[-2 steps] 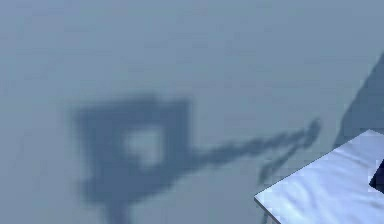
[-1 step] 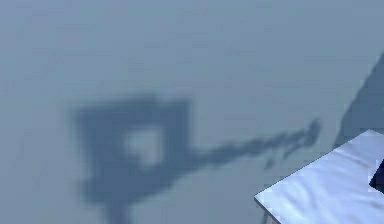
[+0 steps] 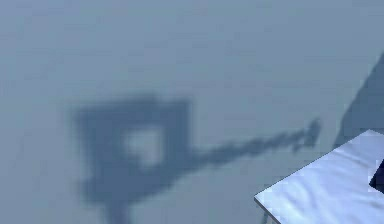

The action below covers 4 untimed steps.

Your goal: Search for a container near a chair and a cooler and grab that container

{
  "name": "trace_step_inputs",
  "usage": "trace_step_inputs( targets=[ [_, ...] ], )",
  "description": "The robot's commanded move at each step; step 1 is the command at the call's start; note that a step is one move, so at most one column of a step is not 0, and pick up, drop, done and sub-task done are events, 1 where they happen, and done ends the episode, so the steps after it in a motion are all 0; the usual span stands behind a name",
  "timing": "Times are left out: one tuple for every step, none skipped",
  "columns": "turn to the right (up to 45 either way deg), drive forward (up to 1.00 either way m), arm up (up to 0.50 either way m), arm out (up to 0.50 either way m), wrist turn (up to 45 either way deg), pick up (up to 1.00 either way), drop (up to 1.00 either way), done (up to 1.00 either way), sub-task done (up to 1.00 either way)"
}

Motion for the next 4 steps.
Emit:
trace_step_inputs(
  targets=[
    [0.0,0.00,0.00,0.00,45.0,0.00,0.00,0.00,0.00],
    [0.0,0.00,0.00,0.00,3.0,0.00,0.00,0.00,0.00],
    [0.0,0.00,-0.30,0.00,0.0,0.00,0.00,0.00,0.00],
    [0.0,0.00,0.00,0.00,0.0,1.00,0.00,0.00,0.00]
  ],
)
